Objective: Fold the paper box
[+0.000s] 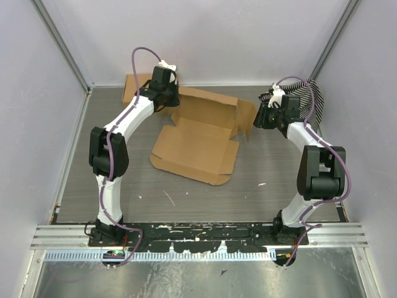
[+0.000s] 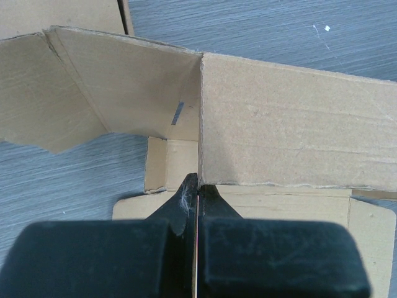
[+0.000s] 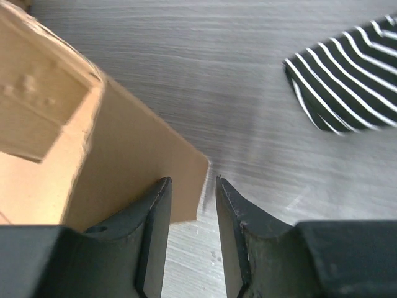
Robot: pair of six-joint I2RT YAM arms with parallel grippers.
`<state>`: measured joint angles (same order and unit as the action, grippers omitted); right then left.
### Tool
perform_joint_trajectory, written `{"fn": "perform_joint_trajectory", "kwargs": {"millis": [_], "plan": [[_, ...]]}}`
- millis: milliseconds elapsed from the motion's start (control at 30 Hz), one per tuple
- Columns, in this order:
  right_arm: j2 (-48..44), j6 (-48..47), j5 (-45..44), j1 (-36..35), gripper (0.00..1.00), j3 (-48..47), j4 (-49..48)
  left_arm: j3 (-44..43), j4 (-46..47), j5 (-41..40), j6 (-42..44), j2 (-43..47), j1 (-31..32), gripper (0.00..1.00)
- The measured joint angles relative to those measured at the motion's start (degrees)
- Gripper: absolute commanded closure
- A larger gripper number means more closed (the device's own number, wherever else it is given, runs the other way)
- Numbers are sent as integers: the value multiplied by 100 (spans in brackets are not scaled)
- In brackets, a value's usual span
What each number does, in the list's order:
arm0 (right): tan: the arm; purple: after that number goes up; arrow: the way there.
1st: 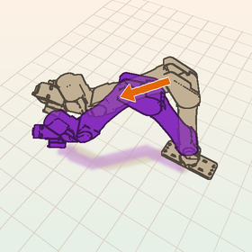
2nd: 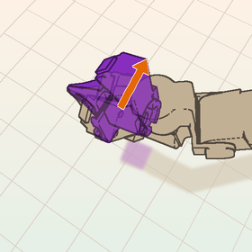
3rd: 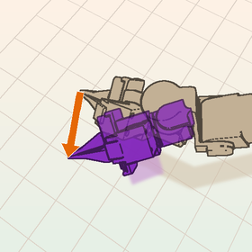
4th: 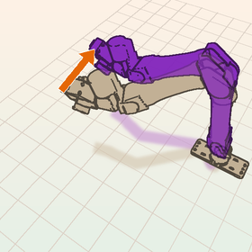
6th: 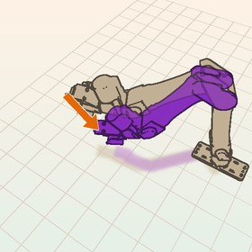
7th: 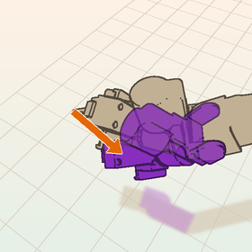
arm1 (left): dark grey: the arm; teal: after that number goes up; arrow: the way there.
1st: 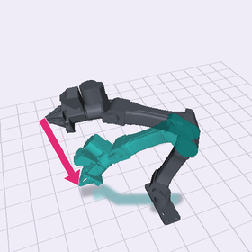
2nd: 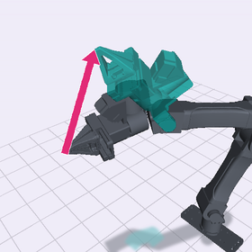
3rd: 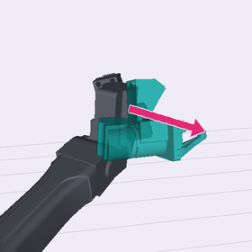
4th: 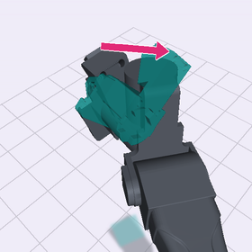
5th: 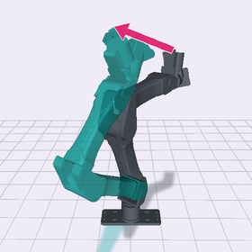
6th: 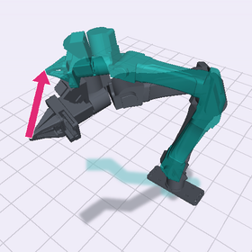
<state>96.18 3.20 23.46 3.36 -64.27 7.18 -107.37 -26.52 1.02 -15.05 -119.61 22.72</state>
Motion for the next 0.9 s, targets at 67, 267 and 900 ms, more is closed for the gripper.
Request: {"fn": "perform_joint_trajectory", "kwargs": {"millis": [67, 267, 900], "plan": [[76, -96, 345, 0, 58, 7, -251, -2, -9, 0, -4, -9, 0, 100], [111, -273, 1244, -31, 58, -15, -675, -33, -83, -7, -2, -13, -2, 100], [243, -767, 824, -396, 58, -487, -24, -227, -127, -9, -2, -188, -4, 100]]}}
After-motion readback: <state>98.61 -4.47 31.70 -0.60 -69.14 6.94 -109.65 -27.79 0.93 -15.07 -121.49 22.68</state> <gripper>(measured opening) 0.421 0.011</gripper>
